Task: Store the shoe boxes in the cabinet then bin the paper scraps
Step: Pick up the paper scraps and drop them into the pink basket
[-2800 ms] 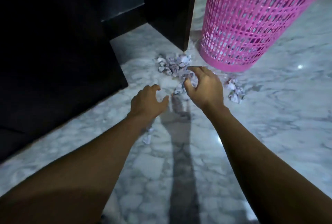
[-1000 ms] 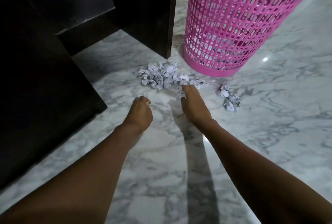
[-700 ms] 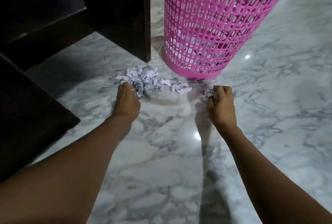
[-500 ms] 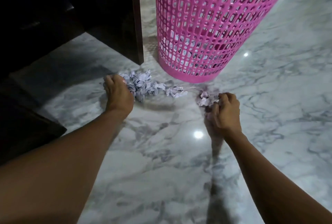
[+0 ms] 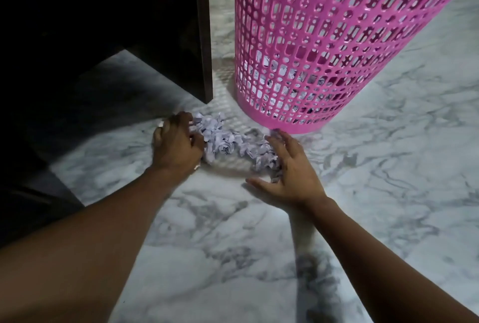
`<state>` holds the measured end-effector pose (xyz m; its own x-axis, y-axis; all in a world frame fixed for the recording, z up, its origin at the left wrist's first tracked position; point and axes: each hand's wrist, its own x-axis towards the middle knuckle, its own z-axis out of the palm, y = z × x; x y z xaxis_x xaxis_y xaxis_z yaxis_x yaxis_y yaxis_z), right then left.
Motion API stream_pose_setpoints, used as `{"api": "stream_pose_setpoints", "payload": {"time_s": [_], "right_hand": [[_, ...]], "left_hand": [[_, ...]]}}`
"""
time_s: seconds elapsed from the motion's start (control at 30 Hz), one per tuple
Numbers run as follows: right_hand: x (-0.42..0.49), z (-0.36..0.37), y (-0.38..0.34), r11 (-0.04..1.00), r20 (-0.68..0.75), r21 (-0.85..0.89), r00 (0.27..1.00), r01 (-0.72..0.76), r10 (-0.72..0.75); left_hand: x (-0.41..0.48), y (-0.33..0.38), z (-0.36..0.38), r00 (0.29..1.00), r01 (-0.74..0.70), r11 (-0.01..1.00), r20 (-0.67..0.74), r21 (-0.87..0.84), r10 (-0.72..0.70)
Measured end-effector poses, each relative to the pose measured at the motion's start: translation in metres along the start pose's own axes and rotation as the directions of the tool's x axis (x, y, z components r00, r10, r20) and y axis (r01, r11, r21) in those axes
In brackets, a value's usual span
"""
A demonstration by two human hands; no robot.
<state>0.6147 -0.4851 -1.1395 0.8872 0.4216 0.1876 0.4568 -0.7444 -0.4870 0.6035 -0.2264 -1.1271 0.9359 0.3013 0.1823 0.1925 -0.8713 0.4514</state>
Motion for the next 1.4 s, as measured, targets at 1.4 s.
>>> {"api": "stream_pose_setpoints", "payload": {"time_s": [1.4], "right_hand": [[0.070, 0.081, -0.050, 0.969, -0.125, 0.139, 0.975, 0.203, -0.186]], "left_hand": [[0.015, 0.009, 0.029, 0.998, 0.004, 0.885, -0.058, -0.465, -0.035]]}}
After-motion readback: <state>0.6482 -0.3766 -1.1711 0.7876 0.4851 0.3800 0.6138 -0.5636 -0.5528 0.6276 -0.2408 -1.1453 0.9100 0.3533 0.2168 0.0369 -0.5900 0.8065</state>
